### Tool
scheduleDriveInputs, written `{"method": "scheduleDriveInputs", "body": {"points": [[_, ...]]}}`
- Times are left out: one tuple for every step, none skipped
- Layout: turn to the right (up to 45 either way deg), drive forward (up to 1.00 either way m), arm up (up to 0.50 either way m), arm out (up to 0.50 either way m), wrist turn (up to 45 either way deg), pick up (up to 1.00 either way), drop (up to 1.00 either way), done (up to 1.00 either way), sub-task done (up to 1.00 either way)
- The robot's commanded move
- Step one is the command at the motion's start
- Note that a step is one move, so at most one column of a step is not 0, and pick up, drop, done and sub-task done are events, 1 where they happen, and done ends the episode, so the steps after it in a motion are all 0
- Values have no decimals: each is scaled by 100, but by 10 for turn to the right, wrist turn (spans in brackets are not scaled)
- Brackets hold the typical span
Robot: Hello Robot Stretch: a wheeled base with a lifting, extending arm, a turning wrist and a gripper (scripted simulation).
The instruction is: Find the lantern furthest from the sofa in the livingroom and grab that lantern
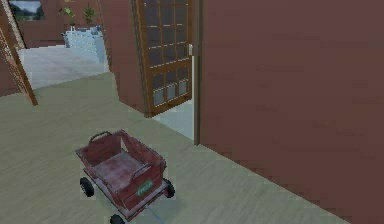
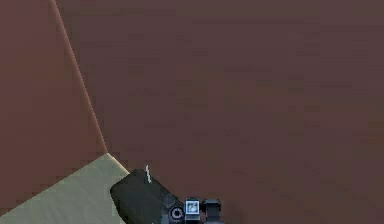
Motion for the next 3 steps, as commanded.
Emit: {"method": "scheduleDriveInputs", "body": {"points": [[0, 0, 0, 0, 450, 0, 0, 0, 0], [0, 0, 0, 0, 450, 0, 0, 0, 0], [0, 0, 0, 0, 450, 0, 0, 0, 0]]}}
